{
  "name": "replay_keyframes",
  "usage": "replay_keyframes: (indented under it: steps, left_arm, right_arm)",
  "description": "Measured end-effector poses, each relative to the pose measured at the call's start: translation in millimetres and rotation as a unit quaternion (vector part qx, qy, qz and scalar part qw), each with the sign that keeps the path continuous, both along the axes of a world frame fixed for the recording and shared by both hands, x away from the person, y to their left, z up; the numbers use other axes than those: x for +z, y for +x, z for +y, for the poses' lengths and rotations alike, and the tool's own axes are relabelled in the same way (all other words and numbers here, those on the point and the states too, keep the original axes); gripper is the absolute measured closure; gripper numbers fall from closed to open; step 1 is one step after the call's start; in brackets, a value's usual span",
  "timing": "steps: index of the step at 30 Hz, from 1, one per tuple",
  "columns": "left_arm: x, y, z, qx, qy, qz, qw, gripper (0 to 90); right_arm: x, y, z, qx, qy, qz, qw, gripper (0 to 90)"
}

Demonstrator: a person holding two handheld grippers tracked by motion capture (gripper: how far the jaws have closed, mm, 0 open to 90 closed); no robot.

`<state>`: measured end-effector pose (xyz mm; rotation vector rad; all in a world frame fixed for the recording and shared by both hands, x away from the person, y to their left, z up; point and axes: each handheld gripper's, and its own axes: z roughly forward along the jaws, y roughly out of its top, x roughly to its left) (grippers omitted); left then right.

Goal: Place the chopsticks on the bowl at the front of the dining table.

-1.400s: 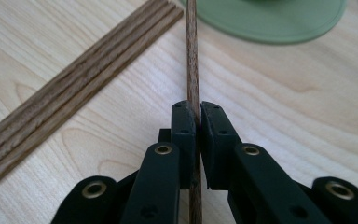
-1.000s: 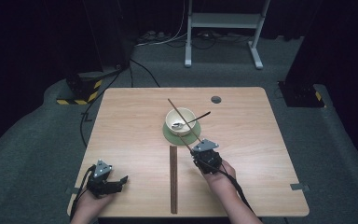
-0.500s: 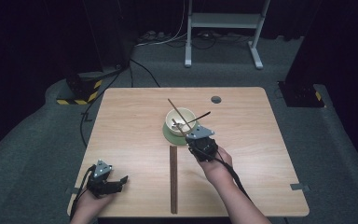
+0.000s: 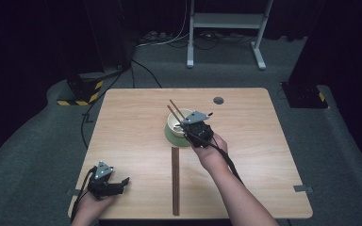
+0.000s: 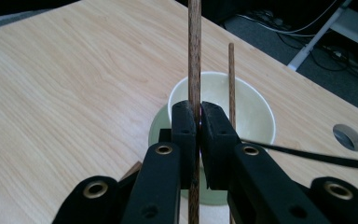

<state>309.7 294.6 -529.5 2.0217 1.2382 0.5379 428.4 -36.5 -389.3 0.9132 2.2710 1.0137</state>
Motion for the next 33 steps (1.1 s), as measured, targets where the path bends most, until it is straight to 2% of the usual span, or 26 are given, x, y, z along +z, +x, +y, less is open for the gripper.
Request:
replay_keyframes:
  steps: [5, 16, 19, 20, 30, 33]
  left_arm:
    - [0.0, 0.0, 0.0, 0.000, 0.000, 0.000, 1.0000, 17.4]
    - [-0.2, -0.1, -0.1, 0.000, 0.000, -0.002, 1.0000, 17.5]
    - [-0.2, -0.1, -0.1, -0.001, 0.000, -0.002, 1.0000, 17.5]
    - [-0.3, 0.0, 0.1, -0.002, 0.001, -0.003, 1.0000, 17.5]
    - [-0.7, 0.1, -0.8, 0.002, -0.005, -0.005, 1.0000, 17.5]
    - [-0.8, 0.0, -0.9, 0.003, -0.006, -0.005, 1.0000, 17.6]
  right_arm:
    - [0.7, 11.5, 9.1, -0.003, -0.005, 0.001, 1.0000, 85.2]
    - [-5.6, 38.3, 22.8, -0.015, -0.015, 0.022, 0.9995, 85.2]
    - [-7.7, 45.7, 25.0, -0.015, -0.018, 0.019, 0.9995, 85.2]
    - [-7.8, 47.0, 26.2, -0.017, -0.020, 0.027, 0.9993, 85.2]
    - [-10.1, 60.0, 37.0, -0.023, -0.024, 0.035, 0.9989, 85.2]
    - [-13.2, 63.0, 40.0, -0.022, -0.031, 0.036, 0.9986, 85.2]
